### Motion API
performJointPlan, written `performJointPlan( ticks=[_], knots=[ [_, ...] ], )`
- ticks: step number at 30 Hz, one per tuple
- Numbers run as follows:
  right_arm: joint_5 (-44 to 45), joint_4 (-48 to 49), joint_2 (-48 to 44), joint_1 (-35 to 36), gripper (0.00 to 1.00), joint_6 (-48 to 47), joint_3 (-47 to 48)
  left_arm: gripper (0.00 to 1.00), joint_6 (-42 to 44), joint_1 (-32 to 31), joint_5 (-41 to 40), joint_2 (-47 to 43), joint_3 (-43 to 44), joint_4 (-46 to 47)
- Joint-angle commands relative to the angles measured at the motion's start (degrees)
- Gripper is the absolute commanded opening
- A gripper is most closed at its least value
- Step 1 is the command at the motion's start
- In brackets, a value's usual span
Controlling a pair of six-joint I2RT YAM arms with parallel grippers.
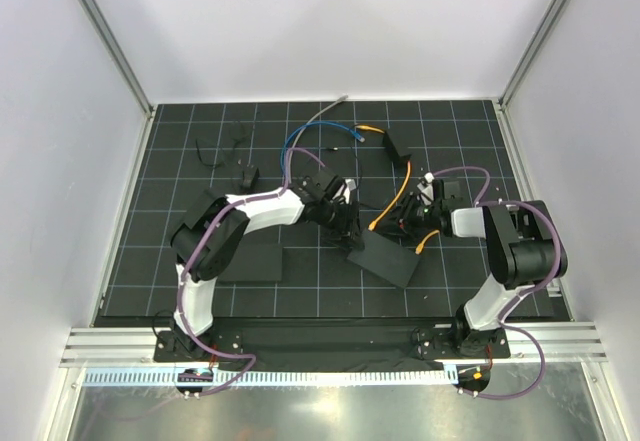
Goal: Pull the plug from the switch port
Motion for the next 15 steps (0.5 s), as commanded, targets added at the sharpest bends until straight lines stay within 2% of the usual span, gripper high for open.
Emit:
performJointPlan(
  ticks=[1, 15],
  knots=[
    [-3.6, 6.6, 2.0, 0.1, 0.35, 1.2, 1.3, 0.53, -1.5, -0.5, 3.1, 1.8, -0.3, 3.7],
    [-6.5, 12.0, 7.3, 0.1, 0.37, 3.3, -0.6, 0.52, -2.1, -0.8, 2.1, 2.8, -2.2, 4.8]
  ],
)
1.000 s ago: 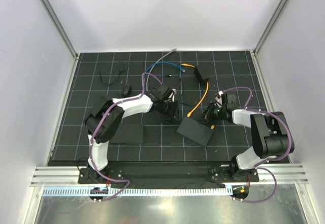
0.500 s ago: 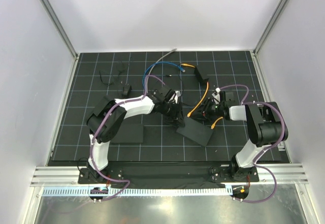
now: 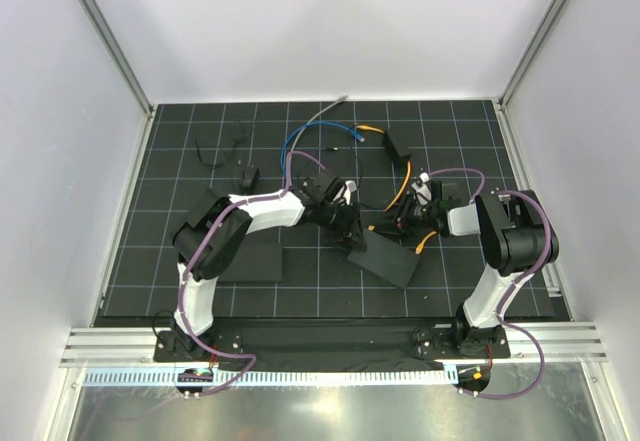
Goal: Pull the plug from the switch port
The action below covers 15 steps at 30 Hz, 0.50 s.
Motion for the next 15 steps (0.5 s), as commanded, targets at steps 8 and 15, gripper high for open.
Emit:
performJointPlan(
  ticks=[8, 15],
  knots=[
    [-0.7, 0.9, 1.8, 0.1, 0.37, -2.3, -0.4, 0.52, 0.2, -0.5, -0.1, 2.0, -0.9, 0.7],
    [-0.1, -4.8, 1.8, 0.1, 0.36, -6.9, 0.9, 0.51, 0.4, -0.4, 0.6, 2.9, -0.3, 0.4]
  ],
)
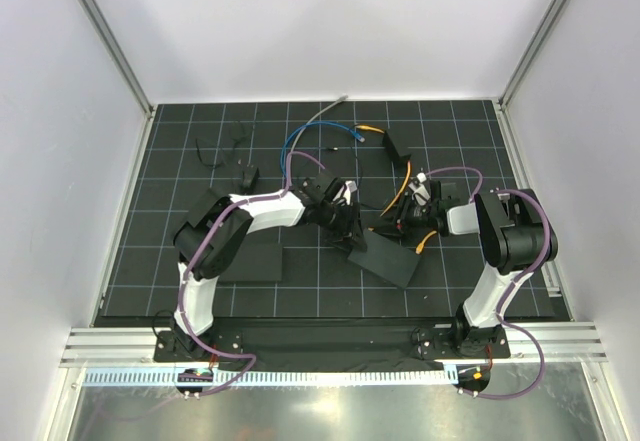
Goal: Pull the plug from the switch port
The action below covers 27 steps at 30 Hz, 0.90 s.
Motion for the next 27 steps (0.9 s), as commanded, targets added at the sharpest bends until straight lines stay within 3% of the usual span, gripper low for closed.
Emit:
performJointPlan(
  ticks=[1, 11, 16, 19, 27],
  knots=[
    [2.3, -4.1, 1.3, 0.1, 0.35, -4.3, 0.6, 0.51, 0.6, -0.6, 0.1, 2.8, -0.1, -0.3],
    [2.5, -5.1, 3.6, 0.3, 0.27, -5.2, 2.6, 0.51, 1.4, -0.6, -0.6, 3.3, 0.7, -2.8],
    [2.3, -3.5, 4.1, 0.5, 0.13, -4.4, 1.5, 0.51, 1.8, -0.6, -0.8, 3.3, 0.9, -3.7],
    [2.0, 0.1, 5.3, 0.6, 0.01, -2.4, 0.8, 0.51, 1.9, -0.7, -0.8, 3.3, 1.0, -3.9],
    [10.6, 17.1, 4.1, 0.5, 0.01, 5.9, -6.1, 0.5, 3.2, -1.4, -3.1, 3.8, 1.2, -6.9]
  ],
)
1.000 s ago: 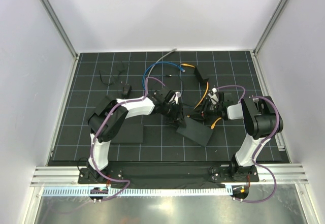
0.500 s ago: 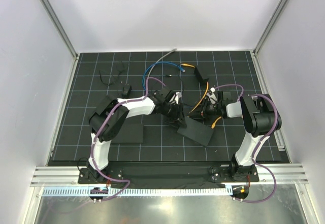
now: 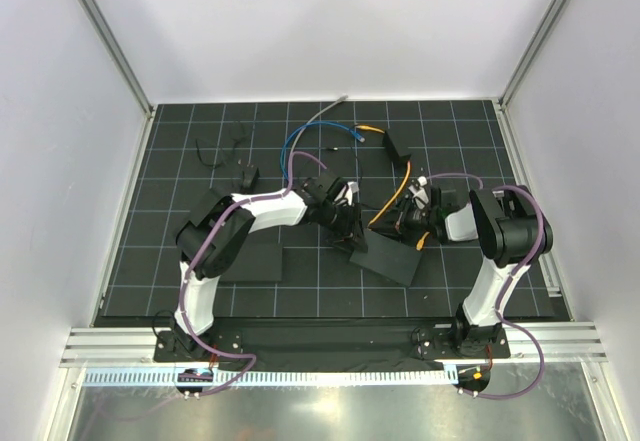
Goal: Pull the plug from the switch port
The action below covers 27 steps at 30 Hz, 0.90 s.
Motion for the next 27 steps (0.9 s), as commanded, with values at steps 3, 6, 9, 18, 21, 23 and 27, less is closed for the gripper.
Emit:
performJointPlan(
  ticks=[3, 6, 9, 18, 21, 23, 27],
  knots=[
    [17.8, 12.1, -1.9, 0.8, 0.01, 5.0, -6.8, 0.5, 2.9, -1.7, -4.4, 2.8, -0.3, -5.7],
    [20.7, 13.6, -3.3, 1.1, 0.01, 6.9, -8.1, 0.5, 3.0, -2.3, -5.0, 3.1, -0.3, -6.1],
    [22.5, 15.0, -4.1, 1.2, 0.01, 8.7, -8.7, 0.49, 2.9, -2.6, -5.1, 3.4, -0.2, -6.1],
    [23.9, 12.3, -6.0, 1.1, 0.01, 8.7, -5.9, 0.49, 2.8, -2.9, -5.2, 2.8, -0.3, -6.1],
    [24.8, 1.1, -8.5, 1.2, 0.01, 4.2, -0.7, 0.49, 2.9, -3.0, -5.7, 2.1, -0.4, -5.8],
    [26.1, -7.5, -10.6, 1.1, 0.01, 0.4, 1.6, 0.49, 2.9, -3.0, -6.0, 1.4, -0.4, -5.6],
    [27.6, -17.4, -13.7, 1.2, 0.01, -4.2, 6.9, 0.49, 2.9, -3.0, -5.6, 0.4, 0.2, -5.5]
  ],
)
